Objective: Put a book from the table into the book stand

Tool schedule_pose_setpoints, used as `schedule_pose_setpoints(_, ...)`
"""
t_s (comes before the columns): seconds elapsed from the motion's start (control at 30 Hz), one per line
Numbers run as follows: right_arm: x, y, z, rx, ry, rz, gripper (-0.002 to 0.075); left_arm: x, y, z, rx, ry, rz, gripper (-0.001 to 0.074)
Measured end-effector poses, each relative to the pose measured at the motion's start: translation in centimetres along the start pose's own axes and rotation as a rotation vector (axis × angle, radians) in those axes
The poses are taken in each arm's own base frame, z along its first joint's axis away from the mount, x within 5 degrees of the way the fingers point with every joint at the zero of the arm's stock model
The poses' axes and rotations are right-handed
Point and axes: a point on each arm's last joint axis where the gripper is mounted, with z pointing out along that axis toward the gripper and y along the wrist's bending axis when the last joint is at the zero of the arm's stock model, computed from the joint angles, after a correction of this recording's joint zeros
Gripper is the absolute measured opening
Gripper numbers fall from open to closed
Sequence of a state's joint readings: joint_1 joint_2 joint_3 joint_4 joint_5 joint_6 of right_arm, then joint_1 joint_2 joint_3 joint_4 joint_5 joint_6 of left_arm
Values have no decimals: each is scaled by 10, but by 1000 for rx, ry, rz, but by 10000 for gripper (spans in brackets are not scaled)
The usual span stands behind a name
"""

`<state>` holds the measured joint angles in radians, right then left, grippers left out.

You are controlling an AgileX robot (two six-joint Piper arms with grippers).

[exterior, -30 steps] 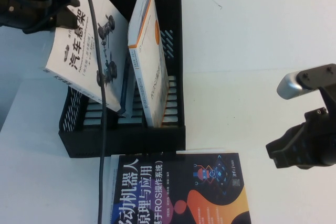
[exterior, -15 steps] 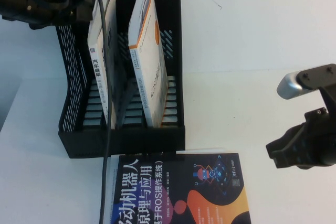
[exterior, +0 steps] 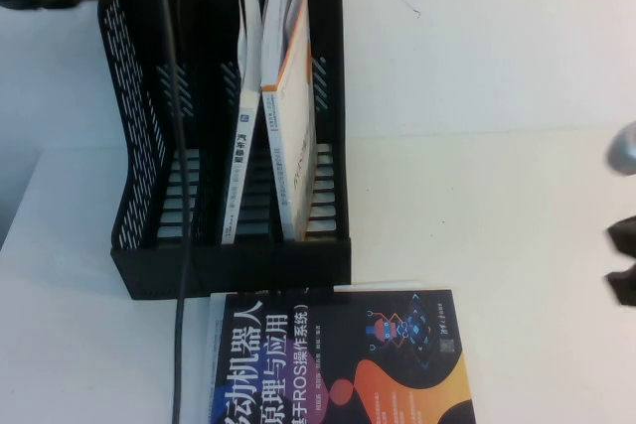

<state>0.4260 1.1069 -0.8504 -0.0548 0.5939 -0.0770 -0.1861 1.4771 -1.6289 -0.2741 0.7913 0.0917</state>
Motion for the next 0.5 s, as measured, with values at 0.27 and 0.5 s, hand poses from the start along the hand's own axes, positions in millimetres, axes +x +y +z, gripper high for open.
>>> schedule_pose_setpoints(0.27,16,-25,-84,285,-212,127,3,0,-11,-92,-58,-234,93,2)
schedule_pose_setpoints(0.5,46,-27,-133,323,-370,231,4,63,-6,-112,-93,-364,98,0)
